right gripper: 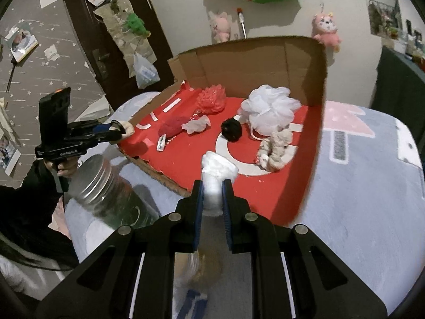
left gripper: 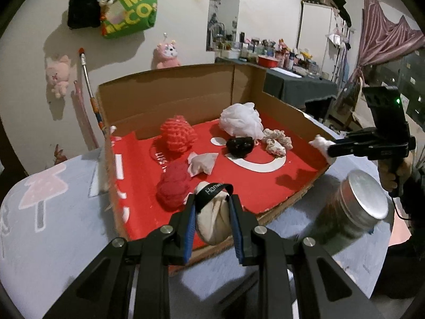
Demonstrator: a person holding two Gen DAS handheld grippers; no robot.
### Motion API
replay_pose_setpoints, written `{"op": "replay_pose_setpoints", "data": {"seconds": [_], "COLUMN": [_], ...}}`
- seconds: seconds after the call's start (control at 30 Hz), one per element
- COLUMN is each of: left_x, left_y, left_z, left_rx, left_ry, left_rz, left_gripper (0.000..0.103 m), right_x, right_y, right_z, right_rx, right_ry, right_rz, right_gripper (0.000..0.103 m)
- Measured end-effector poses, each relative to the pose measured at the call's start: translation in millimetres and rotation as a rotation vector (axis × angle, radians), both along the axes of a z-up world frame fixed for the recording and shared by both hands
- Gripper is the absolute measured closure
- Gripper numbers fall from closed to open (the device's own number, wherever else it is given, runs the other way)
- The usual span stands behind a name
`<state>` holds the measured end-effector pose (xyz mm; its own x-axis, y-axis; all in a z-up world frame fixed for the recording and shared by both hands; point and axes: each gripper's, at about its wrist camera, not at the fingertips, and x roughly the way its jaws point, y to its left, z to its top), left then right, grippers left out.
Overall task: Organize soft objects
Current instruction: 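Carry the powder puff and cotton pad into the box with both grippers, then open both grippers to drop the puff and cotton pad in the box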
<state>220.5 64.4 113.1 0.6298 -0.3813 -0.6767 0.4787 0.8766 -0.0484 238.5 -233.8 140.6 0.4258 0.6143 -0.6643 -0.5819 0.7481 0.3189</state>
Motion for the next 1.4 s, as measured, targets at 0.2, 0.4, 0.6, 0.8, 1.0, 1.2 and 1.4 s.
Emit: {"op": "replay_pose_setpoints", "data": {"seconds": [0.2, 0.4, 0.6, 0.8, 1.0, 1.2, 1.4], "left_x": [25, 46, 65, 76, 81, 81, 85], "left_y": [-24, -45, -60, -63, -64, -62, -66], "left_z": [-5, -15, -30, -38, -43, -43, -46], "left_rx": [0.052, 0.094, 0.151, 0.184, 0.202, 0.212, 0.221], "left_ry": [0.076, 0.158, 0.228, 0.26, 0.281, 0.294, 0.304], "left_rz": [-0.039, -0.068, -0.073, -0.067, -0.066, -0.07, -0.069], "left_gripper": [0.078, 0.077, 0.077, 0.074, 0.07, 0.066, 0.06], "right_x": [29, 52, 67, 81, 88, 89, 90], "right_y": [23, 49, 71, 83, 85, 83, 84], "right_z": [-4, -12, -20, -31, -40, -45, -46], "right_rx": [-0.057, -0.152, -0.24, -0.311, -0.36, -0.378, -0.38], "right_ry": [0.062, 0.124, 0.157, 0.201, 0.23, 0.241, 0.242], "right_rz": [0.015, 0.032, 0.048, 0.042, 0.022, 0.015, 0.009], "right_gripper": [0.089, 0.089, 0.089, 0.089, 0.088, 0.086, 0.085]}}
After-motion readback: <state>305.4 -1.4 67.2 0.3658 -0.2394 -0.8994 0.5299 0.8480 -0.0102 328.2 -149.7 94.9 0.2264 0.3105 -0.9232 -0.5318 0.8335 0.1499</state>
